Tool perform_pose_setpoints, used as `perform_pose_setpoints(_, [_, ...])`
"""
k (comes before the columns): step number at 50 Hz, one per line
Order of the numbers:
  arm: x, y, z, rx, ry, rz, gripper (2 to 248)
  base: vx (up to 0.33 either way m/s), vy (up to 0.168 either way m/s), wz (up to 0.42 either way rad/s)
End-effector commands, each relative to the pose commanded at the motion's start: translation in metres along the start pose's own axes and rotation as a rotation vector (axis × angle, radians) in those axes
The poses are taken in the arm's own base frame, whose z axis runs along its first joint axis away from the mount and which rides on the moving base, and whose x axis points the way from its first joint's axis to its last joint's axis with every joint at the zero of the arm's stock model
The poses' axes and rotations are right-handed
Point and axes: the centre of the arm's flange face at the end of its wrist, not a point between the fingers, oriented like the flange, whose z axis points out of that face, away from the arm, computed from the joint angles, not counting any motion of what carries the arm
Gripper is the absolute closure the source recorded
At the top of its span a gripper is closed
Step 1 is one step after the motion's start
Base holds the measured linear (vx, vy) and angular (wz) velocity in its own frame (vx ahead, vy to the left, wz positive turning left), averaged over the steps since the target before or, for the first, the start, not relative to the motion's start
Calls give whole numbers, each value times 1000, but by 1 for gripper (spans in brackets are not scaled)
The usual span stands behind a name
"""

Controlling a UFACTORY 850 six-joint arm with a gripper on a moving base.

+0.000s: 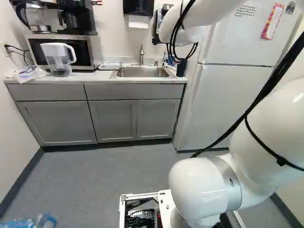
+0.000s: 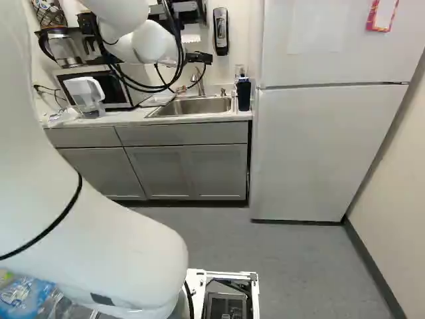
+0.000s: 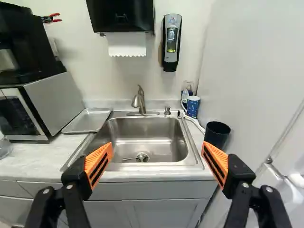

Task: Rinse the cup and place it in the tray

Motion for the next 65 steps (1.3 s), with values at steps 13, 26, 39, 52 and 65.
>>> perform_pose_setpoints(13, [0,0,0,0,0,0,3,120,56,-19])
perform_pose_setpoints(26, [0,0,0,0,0,0,3,116,71,-17])
perform_pose_setpoints(39, [0,0,0,0,0,0,3,117,79,-25])
perform_pose_setpoints(52, [0,0,0,0,0,0,3,110,58,-198])
perform_pose_setpoints(65, [0,0,0,0,0,0,3,112,59,-222])
